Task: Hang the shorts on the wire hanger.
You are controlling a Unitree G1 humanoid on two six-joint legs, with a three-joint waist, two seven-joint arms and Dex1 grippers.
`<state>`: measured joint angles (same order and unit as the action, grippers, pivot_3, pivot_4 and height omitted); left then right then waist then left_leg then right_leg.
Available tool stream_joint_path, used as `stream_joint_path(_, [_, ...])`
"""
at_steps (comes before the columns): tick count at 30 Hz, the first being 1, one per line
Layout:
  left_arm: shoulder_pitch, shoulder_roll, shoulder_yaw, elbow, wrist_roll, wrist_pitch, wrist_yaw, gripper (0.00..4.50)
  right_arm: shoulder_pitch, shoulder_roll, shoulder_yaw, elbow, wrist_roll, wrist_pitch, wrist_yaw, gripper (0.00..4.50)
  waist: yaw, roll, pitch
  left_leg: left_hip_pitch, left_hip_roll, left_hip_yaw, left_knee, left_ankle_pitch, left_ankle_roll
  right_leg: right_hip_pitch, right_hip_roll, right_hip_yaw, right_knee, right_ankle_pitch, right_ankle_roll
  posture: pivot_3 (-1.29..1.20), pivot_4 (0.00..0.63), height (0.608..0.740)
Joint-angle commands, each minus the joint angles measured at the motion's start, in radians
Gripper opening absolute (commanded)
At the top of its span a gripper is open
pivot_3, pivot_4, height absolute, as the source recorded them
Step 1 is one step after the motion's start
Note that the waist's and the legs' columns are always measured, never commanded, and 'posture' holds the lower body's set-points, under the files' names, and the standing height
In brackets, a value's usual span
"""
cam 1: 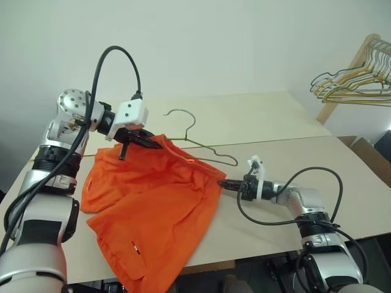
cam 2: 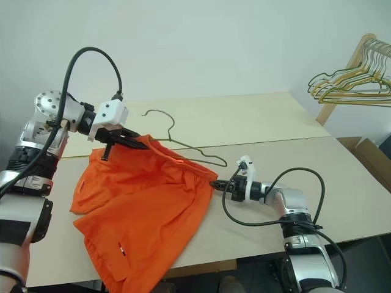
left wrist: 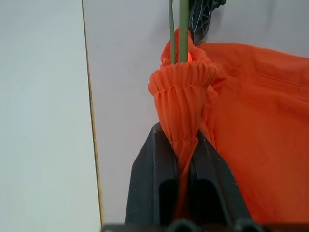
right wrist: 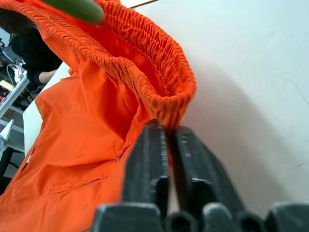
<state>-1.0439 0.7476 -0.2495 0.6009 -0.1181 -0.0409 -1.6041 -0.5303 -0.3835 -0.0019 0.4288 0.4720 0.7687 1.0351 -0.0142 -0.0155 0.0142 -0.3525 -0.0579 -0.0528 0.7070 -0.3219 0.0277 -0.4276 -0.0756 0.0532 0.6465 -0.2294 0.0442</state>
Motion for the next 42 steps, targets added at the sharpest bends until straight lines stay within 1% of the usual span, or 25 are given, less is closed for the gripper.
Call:
stream_joint_path(1, [-0.005,0.013,0.047,-0.024,-0.019,0.008,-0.002,0.0,-0.011,0.0,-0.024,-0.035,0.007,-0.02,-0.018,0.04,0.0,0.0,0.0,0.0,0.0,0.0,0.0,0.0,0.0,0.0,0.0,0.0,0.0,0.0,0.0,0.07,0.0,0.74])
stream_joint_path(3, [0.0,0.027,0.041,-0.039,-0.038,0.021,-0.009,0.0,-0.005,-0.009,-0.027,-0.045,0.002,-0.043,-0.02,0.04,-0.001,0.0,0.0,0.0,0.0,0.0,0.0,0.0,0.0,0.0,0.0,0.0,0.0,0.0,0.0,0.07,0.0,0.74])
stream_joint_path(6, [0.011,0.075,0.01,-0.058,-0.054,0.017,-0.01,0.0,0.004,-0.051,-0.048,-0.071,-0.019,-0.119,-0.018,0.04,-0.001,0.0,0.0,0.0,0.0,0.0,0.0,0.0,0.0,-0.001,0.0,0.0,0.0,0.0,0.0,0.07,0.0,0.74])
stream_joint_path(9, [0.018,0.1,0.001,-0.054,-0.042,-0.002,-0.01,0.0,0.002,-0.1,-0.053,-0.073,-0.038,-0.159,-0.012,0.04,0.0,0.0,0.0,0.0,0.0,0.0,0.0,0.0,0.0,-0.001,0.0,0.0,0.001,0.0,0.0,0.06,0.0,0.74])
stream_joint_path(13, [0.019,0.091,0.021,-0.02,-0.002,-0.014,0.003,0.0,0.012,-0.156,-0.043,-0.066,-0.061,-0.228,0.02,0.04,0.001,0.0,0.0,0.0,0.0,0.0,0.0,0.0,0.0,0.0,0.0,0.0,0.0,0.0,0.0,0.06,0.0,0.74])
stream_joint_path(18, [0.034,0.084,0.014,-0.006,0.035,-0.012,0.037,0.0,0.036,-0.202,-0.018,-0.094,-0.091,-0.302,0.064,0.04,0.0,0.0,0.0,0.0,0.0,0.0,0.0,0.0,0.0,0.0,0.0,0.0,0.0,0.0,0.0,0.06,0.0,0.74])
stream_joint_path(22, [0.064,0.097,-0.001,-0.011,0.07,-0.048,0.025,0.0,0.037,-0.24,-0.007,-0.154,-0.107,-0.34,0.091,0.04,0.0,0.0,0.0,0.0,0.0,0.001,0.0,0.0,0.001,0.0,0.0,0.0,0.0,0.0,0.0,0.05,0.0,0.74])
stream_joint_path(26, [0.097,0.089,0.001,-0.035,0.085,-0.038,0.042,0.0,0.014,-0.3,0.028,-0.288,-0.14,-0.406,0.137,0.04,0.0,0.0,0.0,0.0,0.0,0.001,0.0,0.0,0.001,0.0,0.0,0.0,0.0,0.0,0.0,0.04,0.0,0.74])
stream_joint_path(31, [0.142,0.051,0.019,-0.073,0.089,-0.033,0.12,0.0,-0.063,-0.358,0.11,-0.425,-0.222,-0.412,0.145,0.04,0.0,0.0,0.0,0.0,0.0,0.001,0.0,-0.002,0.003,0.0,0.0,0.0,0.0,0.0,0.001,0.04,0.0,0.74])
stream_joint_path(33, [0.153,0.033,0.033,-0.095,0.072,-0.017,0.142,0.0,-0.093,-0.364,0.147,-0.437,-0.271,-0.443,0.136,0.04,0.001,0.0,0.0,0.0,0.001,0.001,0.001,-0.002,0.003,0.0,0.0,0.0,0.0,0.0,0.001,0.03,0.0,0.74])
stream_joint_path(36, [0.171,0.01,0.052,-0.132,0.046,0.016,0.167,0.0,-0.157,-0.339,0.183,-0.432,-0.323,-0.479,0.11,0.04,0.002,0.0,0.0,0.0,0.0,0.001,0.001,-0.002,0.003,0.0,0.0,0.0,0.0,0.0,0.001,0.03,0.0,0.74])
stream_joint_path(38, [0.182,0.007,0.056,-0.144,0.052,0.009,0.18,0.0,-0.191,-0.325,0.198,-0.424,-0.339,-0.49,0.109,0.04,0.001,0.0,0.0,-0.001,0.0,0.001,0.001,-0.001,0.001,0.0,0.0,0.0,0.0,0.0,0.001,0.03,0.0,0.74])
stream_joint_path(40, [0.187,0.001,0.064,-0.146,0.047,0.008,0.192,0.0,-0.214,-0.323,0.218,-0.408,-0.376,-0.559,0.109,0.04,0.001,0.0,0.0,-0.001,0.0,0.001,0.001,-0.001,0.001,0.0,0.0,0.0,0.0,0.0,0.001,0.02,0.0,0.74])
stream_joint_path(42, [0.181,-0.004,0.069,-0.143,0.048,0.001,0.203,0.0,-0.253,-0.314,0.227,-0.383,-0.394,-0.588,0.109,0.04,0.001,0.0,0.0,-0.001,0.0,0.001,0.001,-0.001,0.001,0.0,-0.001,0.0,0.0,0.0,0.001,0.02,0.0,0.74])
